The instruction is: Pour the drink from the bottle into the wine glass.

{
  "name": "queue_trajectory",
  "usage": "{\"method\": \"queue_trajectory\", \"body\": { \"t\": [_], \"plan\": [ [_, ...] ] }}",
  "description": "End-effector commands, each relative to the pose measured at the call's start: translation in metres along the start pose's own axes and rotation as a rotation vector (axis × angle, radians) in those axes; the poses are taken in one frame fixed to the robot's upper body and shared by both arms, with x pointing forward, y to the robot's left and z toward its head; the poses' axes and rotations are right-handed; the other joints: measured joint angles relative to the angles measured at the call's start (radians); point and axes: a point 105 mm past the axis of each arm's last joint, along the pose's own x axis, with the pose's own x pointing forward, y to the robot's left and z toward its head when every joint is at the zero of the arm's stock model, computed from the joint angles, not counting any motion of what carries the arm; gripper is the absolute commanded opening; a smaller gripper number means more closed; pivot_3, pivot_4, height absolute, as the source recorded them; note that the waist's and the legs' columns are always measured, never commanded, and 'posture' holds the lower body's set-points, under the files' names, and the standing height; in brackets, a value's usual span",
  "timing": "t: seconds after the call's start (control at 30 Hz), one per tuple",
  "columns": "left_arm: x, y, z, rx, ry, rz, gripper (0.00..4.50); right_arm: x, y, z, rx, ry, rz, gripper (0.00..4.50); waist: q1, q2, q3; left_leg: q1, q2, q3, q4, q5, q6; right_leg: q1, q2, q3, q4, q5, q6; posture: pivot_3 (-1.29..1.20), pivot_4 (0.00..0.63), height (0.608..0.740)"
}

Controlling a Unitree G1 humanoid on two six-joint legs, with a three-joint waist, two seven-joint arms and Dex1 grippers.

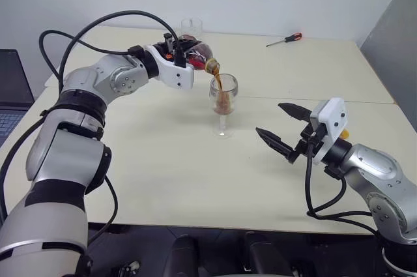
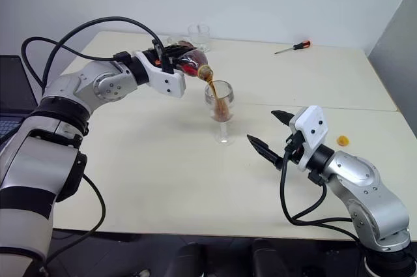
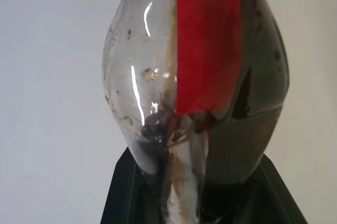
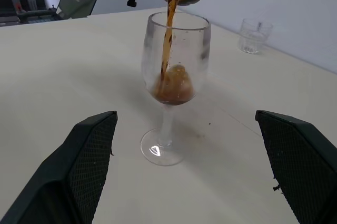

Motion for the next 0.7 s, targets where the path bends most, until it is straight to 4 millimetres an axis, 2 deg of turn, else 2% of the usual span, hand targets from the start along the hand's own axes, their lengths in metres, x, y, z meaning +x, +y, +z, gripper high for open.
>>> {"method": "queue_trajectory", "body": {
  "t": [0.03,0.7],
  "plan": [
    [-0.0017,0.0290,-0.0041,0.033,0.013,0.082,0.84,-0.0011,-0.0006,0.0095,-0.043,-0.031,0.003,4.50,0.000,0.000,0.000,0.000,0.000,0.000,0.000,0.000,0.000,0.000,0.000,0.000,0.000,0.000,0.000,0.00,0.150,0.740],
    [0.0011,0.0324,-0.0079,0.039,0.044,0.082,0.79,-0.0012,-0.0031,0.0078,-0.051,-0.028,-0.011,4.50,0.000,0.000,0.000,0.000,0.000,0.000,0.000,0.000,0.000,0.000,0.000,0.000,0.001,0.000,0.000,0.00,0.150,0.740]
  ]
}}
